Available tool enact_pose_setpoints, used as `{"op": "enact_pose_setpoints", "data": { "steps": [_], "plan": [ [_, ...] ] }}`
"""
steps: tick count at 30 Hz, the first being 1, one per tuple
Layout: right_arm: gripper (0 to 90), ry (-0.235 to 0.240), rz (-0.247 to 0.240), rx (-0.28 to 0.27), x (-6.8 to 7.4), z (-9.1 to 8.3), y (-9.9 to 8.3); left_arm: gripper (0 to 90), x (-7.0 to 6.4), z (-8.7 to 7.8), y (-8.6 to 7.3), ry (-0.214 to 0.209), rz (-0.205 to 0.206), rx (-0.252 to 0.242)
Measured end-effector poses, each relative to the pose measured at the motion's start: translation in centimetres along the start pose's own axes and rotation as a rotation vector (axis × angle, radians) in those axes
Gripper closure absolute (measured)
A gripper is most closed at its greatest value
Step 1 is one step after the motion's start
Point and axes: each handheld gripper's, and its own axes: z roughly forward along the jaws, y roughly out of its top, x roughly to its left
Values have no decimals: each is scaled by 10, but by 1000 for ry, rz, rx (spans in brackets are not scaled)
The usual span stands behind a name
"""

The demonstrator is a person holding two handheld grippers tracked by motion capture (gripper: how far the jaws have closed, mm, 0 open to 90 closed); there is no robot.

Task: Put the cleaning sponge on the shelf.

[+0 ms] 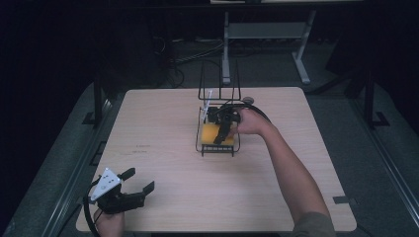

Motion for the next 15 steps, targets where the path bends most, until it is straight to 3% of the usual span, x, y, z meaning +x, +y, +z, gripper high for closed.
{"op": "enact_pose_setpoints", "data": {
  "steps": [8,15],
  "plan": [
    [156,-19,15,-6,1,-4,-2,128,0,0,0,-1,0,1],
    [157,-33,-6,-22,6,-7,-3,128,1,0,0,-4,-7,-4]
  ]
}}
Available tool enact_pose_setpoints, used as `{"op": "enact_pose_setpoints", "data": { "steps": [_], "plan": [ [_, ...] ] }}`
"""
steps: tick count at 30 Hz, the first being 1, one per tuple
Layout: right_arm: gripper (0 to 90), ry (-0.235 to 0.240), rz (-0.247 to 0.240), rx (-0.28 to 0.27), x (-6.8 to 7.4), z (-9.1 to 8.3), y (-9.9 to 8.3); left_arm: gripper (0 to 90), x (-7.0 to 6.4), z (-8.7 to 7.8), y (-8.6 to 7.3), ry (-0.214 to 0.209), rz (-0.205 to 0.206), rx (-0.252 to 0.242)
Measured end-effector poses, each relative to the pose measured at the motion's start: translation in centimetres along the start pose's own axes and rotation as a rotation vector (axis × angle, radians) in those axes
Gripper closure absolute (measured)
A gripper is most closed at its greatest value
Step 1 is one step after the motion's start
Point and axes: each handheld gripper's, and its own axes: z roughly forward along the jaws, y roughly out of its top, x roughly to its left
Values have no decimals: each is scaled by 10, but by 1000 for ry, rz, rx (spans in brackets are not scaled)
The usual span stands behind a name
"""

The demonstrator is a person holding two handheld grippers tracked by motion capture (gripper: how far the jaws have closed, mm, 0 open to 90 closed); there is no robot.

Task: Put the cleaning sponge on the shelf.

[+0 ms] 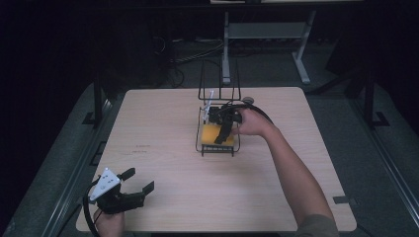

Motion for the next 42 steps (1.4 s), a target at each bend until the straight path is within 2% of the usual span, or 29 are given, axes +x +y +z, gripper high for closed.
{"op": "enact_pose_setpoints", "data": {
  "steps": [3,8,13,14,16,17,22,23,27,31,34,35,42],
  "plan": [
    [158,-6,2,-18,1,-2,-3,128,0,0,0,-12,-10,-7],
    [158,-6,4,-10,3,-1,-7,128,0,1,0,-10,-11,-2],
    [158,-13,-1,-12,8,-5,-4,128,0,1,0,-8,-14,-4],
    [159,-14,-18,-18,9,-5,-3,128,0,0,0,-7,-14,-4],
    [158,-18,-13,-7,12,-6,-2,128,0,0,0,-7,-12,-3],
    [159,-19,-26,-15,12,-6,-1,128,1,0,0,-7,-12,-4],
    [159,-19,-33,-11,16,-9,1,128,1,0,0,-6,-8,-3],
    [158,-16,-18,-6,18,-9,1,128,1,0,0,-4,-7,-5],
    [158,-17,-35,0,22,-9,3,128,1,-1,0,-4,-7,-5],
    [159,-19,-46,-1,26,-11,3,128,1,-1,0,-3,-8,-5],
    [159,-2,-25,-23,29,-11,0,128,1,-1,0,-3,-7,-8],
    [159,-7,-36,-27,29,-10,-1,128,0,-1,0,-3,-6,-8],
    [158,-11,-48,-15,34,-10,-2,128,0,-1,0,-2,-10,-7]
  ]
}}
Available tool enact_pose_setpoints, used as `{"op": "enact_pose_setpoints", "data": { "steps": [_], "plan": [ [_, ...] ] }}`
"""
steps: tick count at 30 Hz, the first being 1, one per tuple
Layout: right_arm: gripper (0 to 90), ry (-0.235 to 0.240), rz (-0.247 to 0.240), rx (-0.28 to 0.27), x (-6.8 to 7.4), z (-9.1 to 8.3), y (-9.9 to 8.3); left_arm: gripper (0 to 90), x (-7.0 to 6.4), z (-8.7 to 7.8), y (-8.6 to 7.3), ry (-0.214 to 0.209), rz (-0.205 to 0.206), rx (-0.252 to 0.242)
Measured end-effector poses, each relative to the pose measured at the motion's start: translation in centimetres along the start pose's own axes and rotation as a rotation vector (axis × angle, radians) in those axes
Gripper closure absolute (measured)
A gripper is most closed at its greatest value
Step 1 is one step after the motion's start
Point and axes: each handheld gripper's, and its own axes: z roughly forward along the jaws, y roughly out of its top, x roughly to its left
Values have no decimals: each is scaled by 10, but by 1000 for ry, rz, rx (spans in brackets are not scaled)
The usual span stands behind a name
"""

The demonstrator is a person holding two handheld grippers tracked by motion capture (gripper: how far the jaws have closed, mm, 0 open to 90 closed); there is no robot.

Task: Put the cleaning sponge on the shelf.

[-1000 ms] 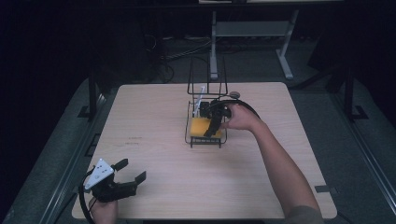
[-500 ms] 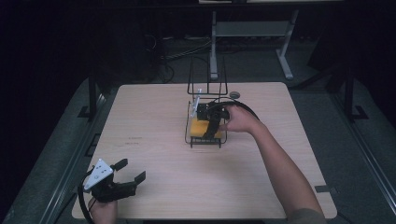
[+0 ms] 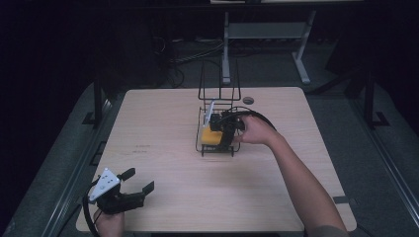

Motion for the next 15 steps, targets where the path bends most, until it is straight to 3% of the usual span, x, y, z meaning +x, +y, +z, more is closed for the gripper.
{"op": "enact_pose_setpoints", "data": {
  "steps": [5,10,11,12,15],
  "plan": [
    [158,-2,-6,11,4,0,1,128,1,-1,0,3,-3,-5],
    [158,5,-10,-17,7,0,-2,128,1,-1,0,0,-4,-5],
    [158,11,9,-9,8,0,-2,128,1,-1,0,0,-3,-5],
    [158,12,-6,-21,7,0,-3,128,1,-1,0,-1,-3,-4],
    [158,-7,-5,1,12,1,-3,128,1,-1,0,0,-4,-5]
  ]
}}
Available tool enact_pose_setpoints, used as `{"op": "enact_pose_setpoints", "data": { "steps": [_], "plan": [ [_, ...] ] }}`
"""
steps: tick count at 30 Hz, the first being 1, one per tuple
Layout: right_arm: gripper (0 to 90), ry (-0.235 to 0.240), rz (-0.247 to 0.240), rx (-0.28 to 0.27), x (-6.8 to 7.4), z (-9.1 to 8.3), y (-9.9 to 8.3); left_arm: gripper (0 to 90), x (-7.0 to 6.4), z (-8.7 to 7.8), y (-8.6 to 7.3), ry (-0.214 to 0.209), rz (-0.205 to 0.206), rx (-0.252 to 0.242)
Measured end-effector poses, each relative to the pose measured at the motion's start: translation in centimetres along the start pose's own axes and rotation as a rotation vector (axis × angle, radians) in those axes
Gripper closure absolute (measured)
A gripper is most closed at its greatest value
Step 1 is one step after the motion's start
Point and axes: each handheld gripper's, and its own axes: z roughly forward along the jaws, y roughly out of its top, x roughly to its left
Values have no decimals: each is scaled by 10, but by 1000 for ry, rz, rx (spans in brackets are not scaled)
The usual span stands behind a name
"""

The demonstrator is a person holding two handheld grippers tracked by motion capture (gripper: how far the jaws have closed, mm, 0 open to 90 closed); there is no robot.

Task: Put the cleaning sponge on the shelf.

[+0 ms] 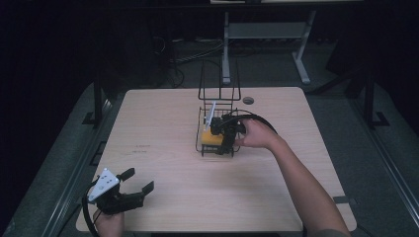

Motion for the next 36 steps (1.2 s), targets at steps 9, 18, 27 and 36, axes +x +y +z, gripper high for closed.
{"op": "enact_pose_setpoints", "data": {
  "steps": [9,18,27,36],
  "plan": [
    [158,-16,-14,-13,8,-8,4,128,0,-1,0,-1,-3,-2],
    [158,-5,-28,-30,14,-6,3,128,0,-1,0,1,-3,-2],
    [156,-7,-22,-27,18,-7,-2,128,-1,0,0,2,0,0],
    [150,3,-17,-41,27,-8,-5,128,0,2,0,1,-3,4]
  ]
}}
